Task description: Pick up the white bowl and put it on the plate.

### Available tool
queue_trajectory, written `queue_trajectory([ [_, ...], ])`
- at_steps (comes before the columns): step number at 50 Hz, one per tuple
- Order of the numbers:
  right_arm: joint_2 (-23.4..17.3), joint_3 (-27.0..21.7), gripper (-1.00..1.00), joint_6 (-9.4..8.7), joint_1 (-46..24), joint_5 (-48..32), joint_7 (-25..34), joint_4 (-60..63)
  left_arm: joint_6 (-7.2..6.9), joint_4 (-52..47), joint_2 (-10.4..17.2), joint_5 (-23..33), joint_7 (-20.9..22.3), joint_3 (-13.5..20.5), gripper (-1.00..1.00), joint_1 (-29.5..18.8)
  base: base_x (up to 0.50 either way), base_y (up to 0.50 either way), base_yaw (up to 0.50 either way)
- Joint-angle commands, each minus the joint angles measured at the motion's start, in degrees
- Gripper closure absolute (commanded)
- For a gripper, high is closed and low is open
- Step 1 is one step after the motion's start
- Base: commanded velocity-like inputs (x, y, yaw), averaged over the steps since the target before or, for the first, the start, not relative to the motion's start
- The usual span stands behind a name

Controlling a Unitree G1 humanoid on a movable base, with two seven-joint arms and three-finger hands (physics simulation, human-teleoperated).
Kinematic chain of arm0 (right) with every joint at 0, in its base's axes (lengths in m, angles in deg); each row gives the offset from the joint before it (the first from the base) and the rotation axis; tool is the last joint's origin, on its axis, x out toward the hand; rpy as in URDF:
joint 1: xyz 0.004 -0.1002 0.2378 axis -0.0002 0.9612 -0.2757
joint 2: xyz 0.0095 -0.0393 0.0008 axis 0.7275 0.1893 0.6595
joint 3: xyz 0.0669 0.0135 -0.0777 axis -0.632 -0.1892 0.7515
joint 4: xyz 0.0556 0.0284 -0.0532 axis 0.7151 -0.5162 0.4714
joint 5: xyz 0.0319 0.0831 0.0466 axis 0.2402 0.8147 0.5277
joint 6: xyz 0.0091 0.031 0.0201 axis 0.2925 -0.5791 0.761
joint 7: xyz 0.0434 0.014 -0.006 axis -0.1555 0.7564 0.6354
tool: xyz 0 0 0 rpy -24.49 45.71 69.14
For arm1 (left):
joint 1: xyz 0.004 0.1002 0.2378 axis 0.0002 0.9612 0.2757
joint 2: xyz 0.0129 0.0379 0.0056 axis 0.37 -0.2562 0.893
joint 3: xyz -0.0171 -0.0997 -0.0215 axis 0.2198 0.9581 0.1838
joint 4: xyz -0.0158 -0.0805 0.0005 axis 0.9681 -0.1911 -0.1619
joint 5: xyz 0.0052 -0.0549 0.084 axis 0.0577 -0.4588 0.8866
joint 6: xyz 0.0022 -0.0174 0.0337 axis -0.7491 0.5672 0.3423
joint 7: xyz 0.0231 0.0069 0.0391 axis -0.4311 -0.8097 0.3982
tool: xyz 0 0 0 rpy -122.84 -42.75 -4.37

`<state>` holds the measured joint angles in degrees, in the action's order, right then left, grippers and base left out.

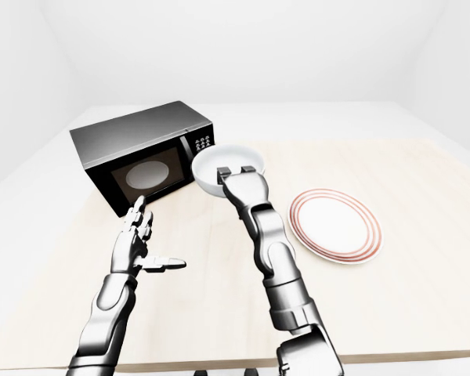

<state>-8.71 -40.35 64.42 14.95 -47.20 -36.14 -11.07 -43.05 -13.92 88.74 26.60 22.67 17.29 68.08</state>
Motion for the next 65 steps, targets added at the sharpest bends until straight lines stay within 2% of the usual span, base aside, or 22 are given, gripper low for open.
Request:
queue_trajectory([
  [1,-2.15,-2.23,1.00,1.16,-2.21,-3.84,-1.25,-0.79,-0.29,0.12,0.02,-0.16,-0.15,0.04,-1.00,-0.19,0.00,0.00,0.00],
  [8,-4.05,-3.63,1.00,0.33,-3.91,-2.26,-2.84,-3.88,-0.17,0.09,0.00,-0.11,-0.14,-0.01,-1.00,-0.12,0.00,0.00,0.00],
  [11,-5.14,-4.23,1.00,-0.04,-4.99,-1.56,-3.58,-5.82,0.28,0.52,-0.01,-0.03,-0.17,-0.05,-1.00,-0.18,0.00,0.00,0.00],
  [12,-5.62,-4.61,1.00,-0.13,-5.50,-1.19,-3.90,-6.55,-0.15,-0.08,-0.01,-0.01,-0.17,-0.11,-1.00,-0.01,0.00,0.00,0.00],
  [17,-7.36,-5.64,1.00,-0.69,-6.69,0.20,-4.78,-8.52,0.14,0.19,0.00,0.04,-0.10,-0.09,-1.00,-0.05,0.00,0.00,0.00],
  [22,-8.88,-6.55,1.00,-1.56,-7.16,1.85,-5.43,-9.89,-0.39,-0.72,-0.03,0.11,-0.08,-0.17,-1.00,0.27,0.00,0.00,0.00],
  [25,-9.84,-6.90,1.00,-1.87,-7.48,2.46,-6.11,-11.03,0.20,0.08,-0.04,0.11,-0.08,-0.12,-1.00,0.06,0.00,0.00,0.00],
  [31,-11.28,-7.83,1.00,-2.59,-7.35,3.90,-6.20,-11.05,0.17,-0.03,-0.03,0.13,-0.08,-0.14,-1.00,0.11,0.00,0.00,0.00],
  [39,-12.69,-8.49,1.00,-2.98,-6.48,4.96,-7.12,-11.77,0.43,0.38,-0.02,0.12,-0.07,-0.10,-1.00,0.02,0.00,0.00,0.00],
  [43,-13.26,-8.93,1.00,-3.24,-5.74,5.56,-7.20,-11.41,-0.26,-0.36,-0.03,0.05,-0.11,-0.09,-1.00,0.15,0.00,0.00,0.00],
  [50,-14.44,-9.59,1.00,-3.33,-5.41,6.37,-7.55,-12.13,-0.05,0.42,-0.07,-0.05,-0.30,-0.02,-1.00,-0.19,0.00,0.00,0.00],
  [52,-14.88,-9.88,1.00,-3.33,-5.31,6.66,-7.80,-12.55,-0.53,-0.14,-0.07,-0.07,-0.34,-0.08,-1.00,-0.04,0.00,0.00,0.00],
  [65,-16.91,-11.30,1.00,-3.33,-3.19,7.62,-7.63,-11.61,-0.75,0.17,-0.02,-0.30,-0.52,0.04,-1.00,-0.32,0.00,0.00,0.00],
])
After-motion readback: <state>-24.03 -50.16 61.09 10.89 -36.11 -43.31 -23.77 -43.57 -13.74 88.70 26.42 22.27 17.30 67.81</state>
